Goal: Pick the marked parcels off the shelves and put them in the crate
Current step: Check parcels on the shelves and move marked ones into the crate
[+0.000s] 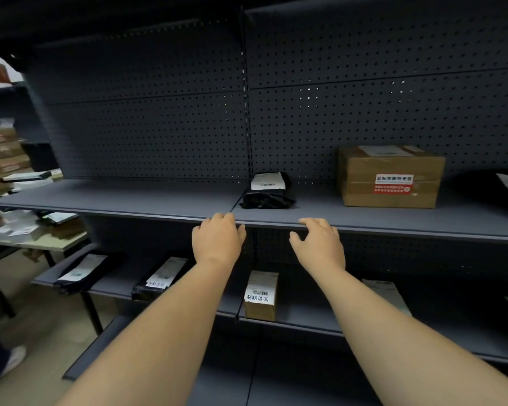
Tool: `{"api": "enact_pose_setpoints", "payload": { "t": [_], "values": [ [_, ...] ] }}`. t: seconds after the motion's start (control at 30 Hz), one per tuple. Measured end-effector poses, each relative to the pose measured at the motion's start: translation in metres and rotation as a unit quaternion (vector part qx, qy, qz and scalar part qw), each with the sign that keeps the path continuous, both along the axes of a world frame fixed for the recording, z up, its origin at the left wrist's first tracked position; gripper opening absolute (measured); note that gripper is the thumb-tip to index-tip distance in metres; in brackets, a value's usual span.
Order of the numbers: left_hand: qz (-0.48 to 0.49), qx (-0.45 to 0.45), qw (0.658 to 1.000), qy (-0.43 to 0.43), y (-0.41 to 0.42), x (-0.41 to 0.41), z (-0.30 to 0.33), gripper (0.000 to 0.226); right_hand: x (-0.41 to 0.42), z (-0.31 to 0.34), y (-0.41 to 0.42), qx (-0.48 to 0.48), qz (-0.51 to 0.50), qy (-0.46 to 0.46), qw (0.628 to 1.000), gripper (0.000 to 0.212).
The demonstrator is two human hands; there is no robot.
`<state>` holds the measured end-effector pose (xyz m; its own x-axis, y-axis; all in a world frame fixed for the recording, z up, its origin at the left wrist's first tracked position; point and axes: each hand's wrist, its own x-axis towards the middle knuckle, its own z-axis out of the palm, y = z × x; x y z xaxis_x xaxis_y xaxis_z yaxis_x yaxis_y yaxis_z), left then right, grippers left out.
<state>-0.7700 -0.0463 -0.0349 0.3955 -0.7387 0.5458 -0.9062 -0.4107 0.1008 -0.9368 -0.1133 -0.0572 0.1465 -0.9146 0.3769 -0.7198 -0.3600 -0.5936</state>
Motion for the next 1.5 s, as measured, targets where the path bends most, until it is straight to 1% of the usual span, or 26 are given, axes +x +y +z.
{"api": "enact_pose_setpoints", "payload": {
  "t": [0.2,0.27,0.33,0.4,0.53,0.6,0.67,0.7,0.73,0.8,0.87,0.9,0.97,1.1,1.2,1.3,1.4,1.5],
  "values": [
    [-0.008,-0.005,1.000,0.009,-0.053,0.034,0.006,0.032,0.041,0.012,-0.057,0.012,0.011,-0.029,0.999,0.042],
    [-0.013,-0.008,1.000,0.028,-0.075,0.044,0.009,0.035,0.052,0.016,-0.081,0.021,0.008,-0.042,0.999,0.042],
    [-0.015,-0.007,0.997,0.070,-0.099,0.054,0.012,0.038,0.061,0.020,-0.105,0.033,0.000,-0.050,0.998,0.042],
    [-0.018,0.002,0.990,0.136,-0.124,0.064,0.017,0.041,0.069,0.024,-0.129,0.052,-0.003,-0.060,0.997,0.043],
    [-0.036,0.006,0.964,0.264,-0.174,0.079,0.023,0.047,0.084,0.034,-0.176,0.097,0.006,-0.093,0.991,0.047],
    [-0.055,0.009,0.947,0.315,-0.197,0.084,0.025,0.047,0.090,0.039,-0.196,0.126,0.008,-0.129,0.984,0.050],
    [-0.071,0.017,0.923,0.377,-0.217,0.088,0.026,0.041,0.096,0.042,-0.211,0.163,0.008,-0.175,0.971,0.050],
    [-0.074,0.015,0.906,0.417,-0.226,0.090,0.026,0.038,0.098,0.042,-0.218,0.189,0.008,-0.205,0.960,0.048],
    [-0.074,0.006,0.883,0.463,-0.233,0.091,0.025,0.037,0.101,0.041,-0.226,0.220,0.011,-0.242,0.945,0.044],
    [-0.076,-0.017,0.825,0.559,-0.246,0.094,0.023,0.040,0.105,0.039,-0.236,0.283,0.016,-0.307,0.908,0.030],
    [-0.073,-0.022,0.778,0.624,-0.258,0.100,0.019,0.051,0.108,0.039,-0.242,0.320,0.018,-0.342,0.883,0.019],
    [-0.074,-0.022,0.758,0.647,-0.263,0.102,0.018,0.055,0.109,0.039,-0.244,0.330,0.020,-0.356,0.874,0.019],
    [-0.084,-0.017,0.724,0.684,-0.270,0.105,0.017,0.054,0.111,0.039,-0.248,0.343,0.017,-0.370,0.863,0.025],
    [-0.100,-0.008,0.682,0.725,-0.281,0.111,0.015,0.050,0.116,0.042,-0.252,0.378,0.016,-0.393,0.838,0.028],
    [-0.113,0.000,0.662,0.741,-0.284,0.116,0.013,0.047,0.119,0.045,-0.251,0.384,0.014,-0.412,0.826,0.030],
    [-0.122,0.003,0.658,0.743,-0.283,0.118,0.014,0.045,0.122,0.046,-0.247,0.377,0.008,-0.413,0.829,0.030],
    [-0.125,-0.001,0.670,0.732,-0.278,0.119,0.016,0.052,0.124,0.045,-0.242,0.346,0.003,-0.429,0.834,0.031],
    [-0.159,-0.041,0.665,0.729,-0.269,0.120,0.017,0.050,0.127,0.043,-0.233,0.302,-0.001,-0.444,0.844,0.032]
  ]
}}
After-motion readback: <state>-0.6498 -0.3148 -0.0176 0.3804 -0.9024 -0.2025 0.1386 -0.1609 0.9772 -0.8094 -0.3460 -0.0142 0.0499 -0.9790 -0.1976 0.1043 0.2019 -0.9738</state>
